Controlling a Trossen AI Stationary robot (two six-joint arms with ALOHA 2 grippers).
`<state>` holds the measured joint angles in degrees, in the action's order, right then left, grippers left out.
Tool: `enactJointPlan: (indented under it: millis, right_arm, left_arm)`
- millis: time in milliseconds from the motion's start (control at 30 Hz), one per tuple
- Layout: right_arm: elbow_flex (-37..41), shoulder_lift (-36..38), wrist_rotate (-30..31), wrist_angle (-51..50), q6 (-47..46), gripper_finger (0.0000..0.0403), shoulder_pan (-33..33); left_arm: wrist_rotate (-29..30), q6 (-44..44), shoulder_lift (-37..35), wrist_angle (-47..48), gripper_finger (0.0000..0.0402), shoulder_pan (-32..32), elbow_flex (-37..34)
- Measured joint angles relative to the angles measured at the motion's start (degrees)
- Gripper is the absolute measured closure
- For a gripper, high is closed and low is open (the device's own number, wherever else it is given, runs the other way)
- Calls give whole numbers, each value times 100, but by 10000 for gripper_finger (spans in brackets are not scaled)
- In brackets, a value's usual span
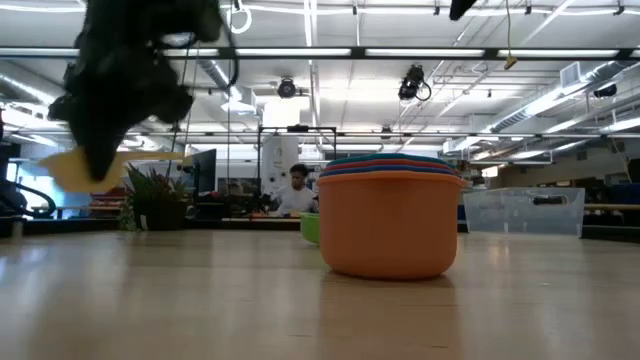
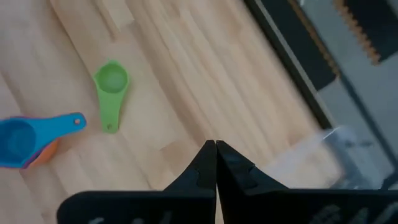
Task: Nest measuring cups in basket
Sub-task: Stack the yellow measuring cup on top of the light blue measuring cup
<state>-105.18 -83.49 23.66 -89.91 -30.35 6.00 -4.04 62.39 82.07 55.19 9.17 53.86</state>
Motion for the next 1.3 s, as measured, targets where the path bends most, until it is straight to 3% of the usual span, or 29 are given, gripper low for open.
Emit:
enactJointPlan:
  millis: [167,333,767,967,1100,1300]
  right_arm:
    - [-154,362,271,-11,729,400,63]
    - [-156,939,288,-13,1380,400,187]
    - [-156,1989,501,36,2343,400,343]
    - [-156,2084,836,54,2458,400,343]
    - [-156,2078,832,72,2598,400,343]
    - [-156,2078,826,70,2750,400,343]
  left_arm:
    - [494,192,78,-14,390,291,1093]
    - [973,1156,519,-13,391,630,2065]
    - [979,3336,3142,-39,391,1071,5212]
    - [976,3543,4270,-31,391,1071,6674]
    - [838,3636,4809,298,391,1071,7162]
    - [708,3898,4943,375,391,1039,7035]
